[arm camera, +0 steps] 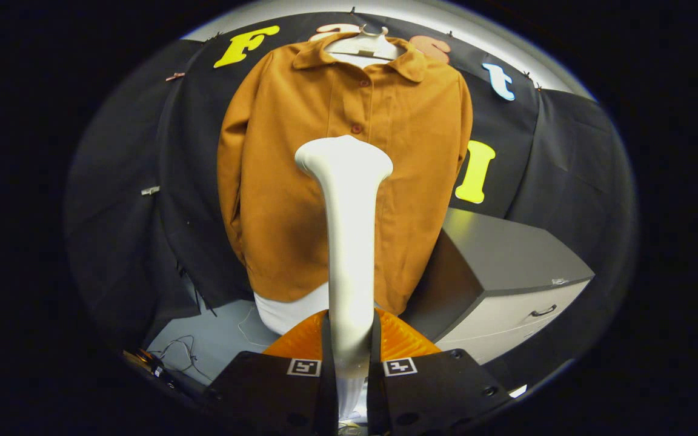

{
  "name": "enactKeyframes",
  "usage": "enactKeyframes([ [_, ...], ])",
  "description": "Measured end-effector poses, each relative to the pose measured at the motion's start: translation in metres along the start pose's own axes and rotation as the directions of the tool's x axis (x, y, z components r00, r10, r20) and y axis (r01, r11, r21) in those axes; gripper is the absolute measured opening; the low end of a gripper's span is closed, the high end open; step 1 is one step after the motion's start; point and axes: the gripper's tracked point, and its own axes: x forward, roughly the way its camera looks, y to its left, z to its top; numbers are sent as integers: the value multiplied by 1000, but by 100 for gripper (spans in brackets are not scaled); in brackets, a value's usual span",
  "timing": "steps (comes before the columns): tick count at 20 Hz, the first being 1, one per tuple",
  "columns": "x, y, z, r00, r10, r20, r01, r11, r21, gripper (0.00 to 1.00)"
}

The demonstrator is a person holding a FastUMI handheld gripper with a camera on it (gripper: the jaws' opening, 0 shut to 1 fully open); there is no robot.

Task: Iron the clothes twice with a garment steamer, once on the left side and once on the right side.

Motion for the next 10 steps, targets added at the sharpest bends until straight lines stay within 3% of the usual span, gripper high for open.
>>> enactKeyframes([
  [10,-53,-79,101,977,-73,201,58,995,81,22],
])
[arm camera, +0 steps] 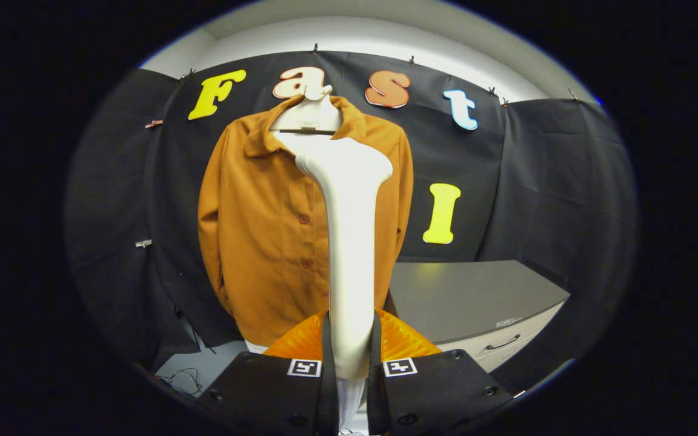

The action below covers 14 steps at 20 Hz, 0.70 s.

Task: Iron the clothes twice with a garment steamer, once on the left side and once on the right side.

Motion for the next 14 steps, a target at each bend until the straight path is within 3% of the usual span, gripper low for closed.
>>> enactKeyframes([
  [14,-43,-71,71,993,-44,114,35,996,79,22],
])
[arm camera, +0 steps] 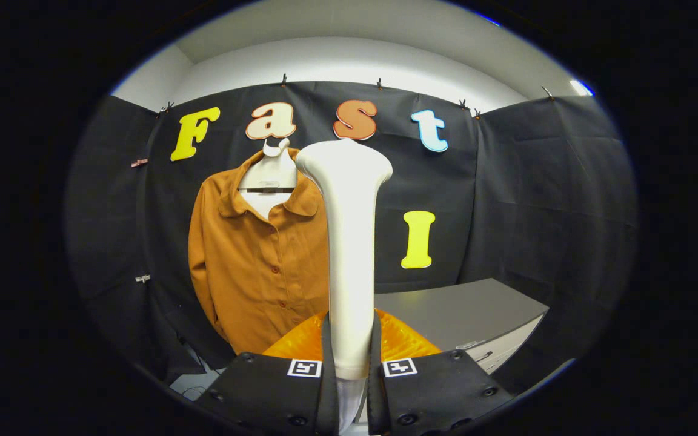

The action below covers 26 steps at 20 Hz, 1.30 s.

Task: Iron the clothes twice with a garment steamer, once on the left side and once on the right side.

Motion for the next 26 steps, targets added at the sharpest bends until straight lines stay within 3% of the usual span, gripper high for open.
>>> enactKeyframes([
  [5,-14,-15,26,997,-21,79,23,1000,-21,22],
  [26,-18,-19,33,996,-23,90,23,1000,-4,22],
])
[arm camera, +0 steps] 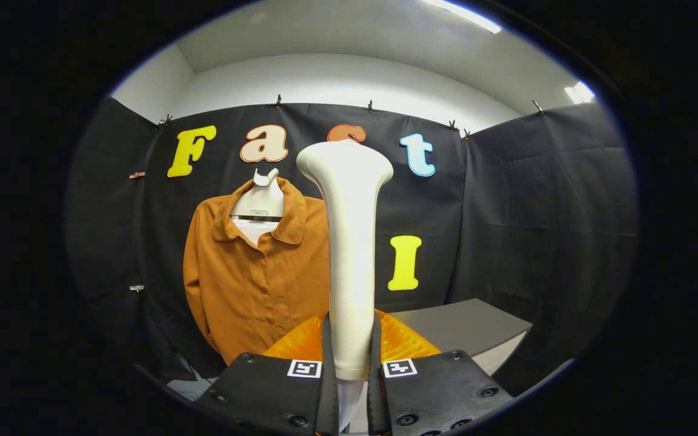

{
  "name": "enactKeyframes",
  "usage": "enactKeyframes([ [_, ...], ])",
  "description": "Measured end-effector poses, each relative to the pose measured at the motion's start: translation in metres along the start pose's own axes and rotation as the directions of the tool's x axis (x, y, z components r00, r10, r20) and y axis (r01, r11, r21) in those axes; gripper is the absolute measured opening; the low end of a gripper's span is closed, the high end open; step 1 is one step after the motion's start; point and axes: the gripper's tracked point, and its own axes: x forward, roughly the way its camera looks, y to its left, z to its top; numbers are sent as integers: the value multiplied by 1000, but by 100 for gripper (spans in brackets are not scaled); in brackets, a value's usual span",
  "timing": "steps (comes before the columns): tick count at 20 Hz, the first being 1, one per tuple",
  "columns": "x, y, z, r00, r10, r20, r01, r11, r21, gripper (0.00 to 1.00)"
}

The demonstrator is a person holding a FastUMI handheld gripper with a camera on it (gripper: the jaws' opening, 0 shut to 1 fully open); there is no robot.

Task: Iron the clothes twice with a garment steamer, once on the left side and once on the right side.

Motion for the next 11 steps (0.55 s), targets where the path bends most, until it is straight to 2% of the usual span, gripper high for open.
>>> enactKeyframes([
  [11,7,4,-2,1000,-2,-3,2,1000,-8,22],
])
